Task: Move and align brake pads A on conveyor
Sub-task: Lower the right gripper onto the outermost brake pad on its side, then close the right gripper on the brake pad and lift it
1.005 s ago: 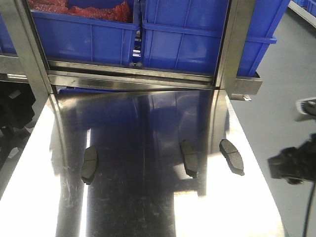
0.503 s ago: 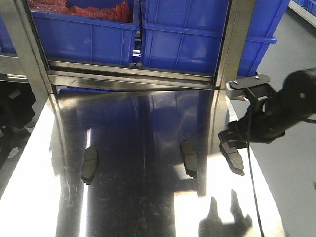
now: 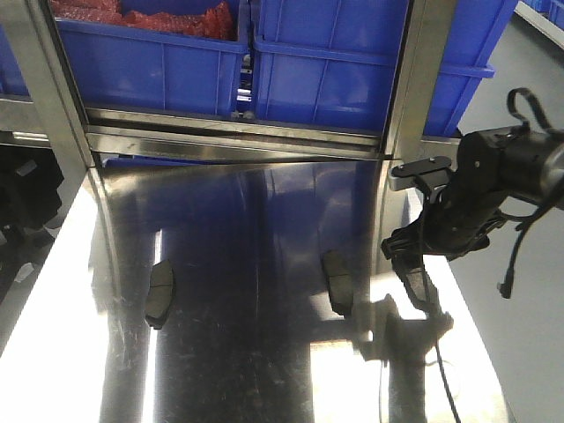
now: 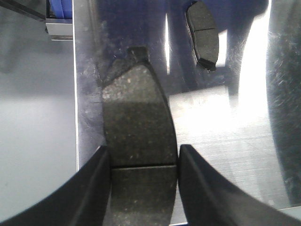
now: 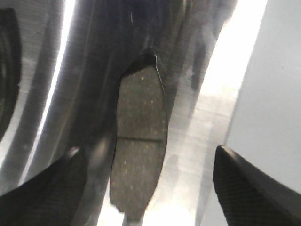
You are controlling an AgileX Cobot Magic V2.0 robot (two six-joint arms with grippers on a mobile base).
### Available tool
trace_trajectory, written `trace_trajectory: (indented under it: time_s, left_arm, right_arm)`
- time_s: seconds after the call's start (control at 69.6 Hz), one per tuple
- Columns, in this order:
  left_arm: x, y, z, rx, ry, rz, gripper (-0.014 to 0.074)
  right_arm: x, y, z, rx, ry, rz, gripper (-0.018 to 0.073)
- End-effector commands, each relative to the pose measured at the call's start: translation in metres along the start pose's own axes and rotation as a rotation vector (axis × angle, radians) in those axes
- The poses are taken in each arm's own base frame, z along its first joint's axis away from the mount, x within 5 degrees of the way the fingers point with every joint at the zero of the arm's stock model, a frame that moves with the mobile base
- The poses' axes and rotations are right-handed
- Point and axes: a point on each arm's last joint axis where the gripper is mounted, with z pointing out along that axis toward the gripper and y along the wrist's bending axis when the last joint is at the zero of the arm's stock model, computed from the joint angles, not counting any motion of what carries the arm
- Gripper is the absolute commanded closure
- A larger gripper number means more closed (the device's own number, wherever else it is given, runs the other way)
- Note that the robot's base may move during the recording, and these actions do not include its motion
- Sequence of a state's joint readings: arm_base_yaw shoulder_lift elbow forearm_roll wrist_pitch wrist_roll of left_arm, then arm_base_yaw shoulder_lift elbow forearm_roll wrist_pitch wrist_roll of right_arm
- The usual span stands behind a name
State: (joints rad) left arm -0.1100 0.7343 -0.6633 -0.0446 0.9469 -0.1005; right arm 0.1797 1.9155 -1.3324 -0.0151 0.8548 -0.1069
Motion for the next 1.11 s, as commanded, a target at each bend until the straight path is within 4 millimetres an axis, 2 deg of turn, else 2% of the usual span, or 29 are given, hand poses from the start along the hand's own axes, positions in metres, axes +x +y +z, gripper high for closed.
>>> trace_trajectory:
  time_s: [0.0,0.259,0.445,0.661,0.833,1.092]
  left_arm:
    - [-0.011,-0.003,-0.007,0.020,-0.089,-0.001,0.0604]
    - [-0.011,-0.003,-0.007,0.020,-0.089,-0.001,0.0604]
    - [-0.011,-0.003,-0.007,0.020,-0.089,-0.001,0.0604]
    - [-0.011,-0.003,-0.007,0.020,-0.089,-0.001,0.0604]
    - [-0.011,-0.003,-0.007,0.020,-0.089,-0.001,0.0604]
    - [-0.011,-0.003,-0.007,0.020,-0.089,-0.001,0.0604]
  right_arm:
    - [-0.011,-0.004,-0.014,0.006,-0.064,-0.008,0.0013]
    - [-0.022,-0.004,0.009,-0.018,0.010,-0.008,0.0013]
    - [-0.029,-0.004,0.015,-0.023,0.048,-0.009,0.0013]
    - [-0.028,-0.004,0.020,-0.033,0.089,-0.005,0.0020]
    - [-0.027,-0.003,0.020,-0.035,0.106,0.002,0.0075]
    - [-0.023,-0.003,0.019,-0.040,0.140,0.020,0.0264]
